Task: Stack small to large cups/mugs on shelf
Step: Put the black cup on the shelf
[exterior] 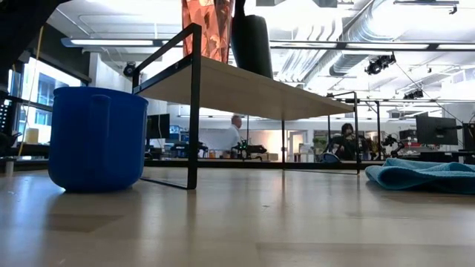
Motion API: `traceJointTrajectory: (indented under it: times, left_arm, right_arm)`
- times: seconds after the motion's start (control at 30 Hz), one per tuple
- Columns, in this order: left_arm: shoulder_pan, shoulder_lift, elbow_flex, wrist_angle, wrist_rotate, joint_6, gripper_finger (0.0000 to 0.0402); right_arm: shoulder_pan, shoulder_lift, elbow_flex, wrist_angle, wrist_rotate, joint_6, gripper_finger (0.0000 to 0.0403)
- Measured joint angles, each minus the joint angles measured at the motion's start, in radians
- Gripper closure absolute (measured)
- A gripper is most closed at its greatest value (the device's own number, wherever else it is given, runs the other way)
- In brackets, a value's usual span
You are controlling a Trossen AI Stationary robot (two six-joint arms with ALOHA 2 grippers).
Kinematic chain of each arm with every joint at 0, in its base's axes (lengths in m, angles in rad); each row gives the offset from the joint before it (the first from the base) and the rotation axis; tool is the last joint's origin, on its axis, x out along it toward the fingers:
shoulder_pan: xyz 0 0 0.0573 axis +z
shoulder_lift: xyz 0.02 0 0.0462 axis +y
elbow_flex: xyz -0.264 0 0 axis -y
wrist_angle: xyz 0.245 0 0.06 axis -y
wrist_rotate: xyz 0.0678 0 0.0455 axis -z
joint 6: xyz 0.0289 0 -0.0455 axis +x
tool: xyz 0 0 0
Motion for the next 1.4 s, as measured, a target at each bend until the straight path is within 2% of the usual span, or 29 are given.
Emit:
traceJointTrajectory:
  times: [1.13, 1.4]
  left_arm:
    - [0.002, 0.0, 0.0, 0.009, 0.011, 0.002, 0.04]
    - [0.002, -0.001, 0.0, 0.009, 0.009, 0.001, 0.035]
  right_arm:
    - [0.0, 0.0, 0.0, -0.005, 0.0, 0.0, 0.0297]
    - [0.0, 0.0, 0.0, -0.006, 0.0, 0.0, 0.0297]
